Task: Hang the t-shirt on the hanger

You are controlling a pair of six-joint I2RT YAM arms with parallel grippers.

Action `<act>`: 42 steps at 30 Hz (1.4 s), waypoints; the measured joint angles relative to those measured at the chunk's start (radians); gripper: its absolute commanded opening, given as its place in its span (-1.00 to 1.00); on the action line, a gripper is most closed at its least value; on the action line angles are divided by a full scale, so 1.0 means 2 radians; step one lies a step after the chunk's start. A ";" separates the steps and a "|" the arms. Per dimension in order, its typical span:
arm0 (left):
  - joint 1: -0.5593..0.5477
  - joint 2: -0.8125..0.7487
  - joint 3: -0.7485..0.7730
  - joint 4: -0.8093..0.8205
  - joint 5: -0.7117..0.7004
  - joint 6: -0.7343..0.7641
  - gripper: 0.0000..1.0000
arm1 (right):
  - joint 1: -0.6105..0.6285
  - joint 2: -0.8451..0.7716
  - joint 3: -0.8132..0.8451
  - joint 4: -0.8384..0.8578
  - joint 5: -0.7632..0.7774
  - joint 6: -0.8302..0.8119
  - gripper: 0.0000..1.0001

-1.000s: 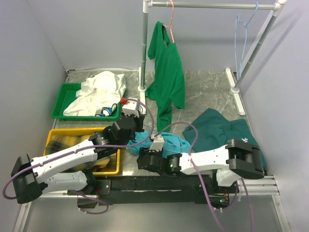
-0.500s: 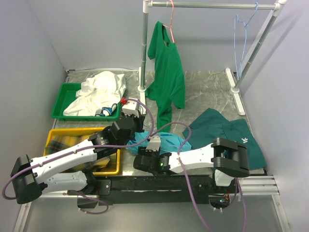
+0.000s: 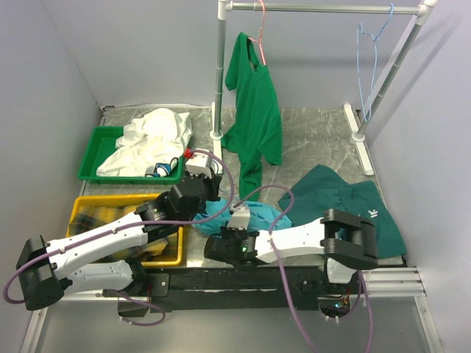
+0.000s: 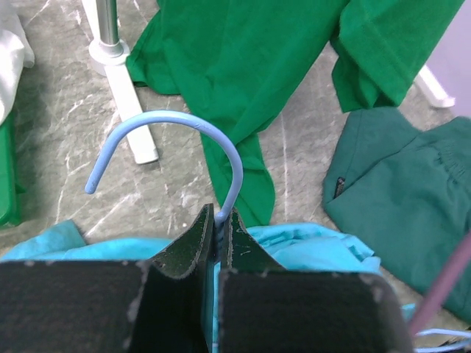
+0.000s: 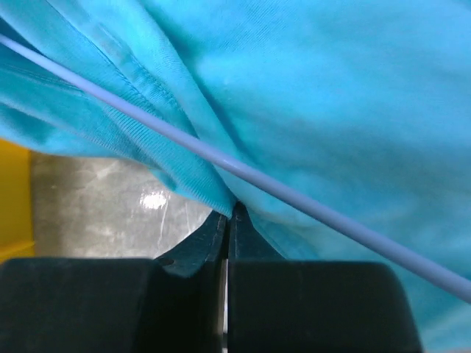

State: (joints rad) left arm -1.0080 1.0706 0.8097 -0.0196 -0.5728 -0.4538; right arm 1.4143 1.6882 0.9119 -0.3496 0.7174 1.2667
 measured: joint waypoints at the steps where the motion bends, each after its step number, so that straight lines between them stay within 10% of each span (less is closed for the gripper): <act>1: 0.000 0.000 0.000 0.002 0.000 -0.002 -0.98 | 0.002 -0.012 -0.004 -0.006 0.000 0.002 -1.00; 42: 0.026 -0.088 -0.057 0.068 -0.023 -0.028 -0.98 | -0.054 -0.503 -0.162 -0.132 0.013 -0.018 -1.00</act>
State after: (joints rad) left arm -0.9562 0.8940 0.6960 0.1173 -0.6178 -0.5095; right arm 1.3056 0.6815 0.5880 -0.6128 0.7433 1.2304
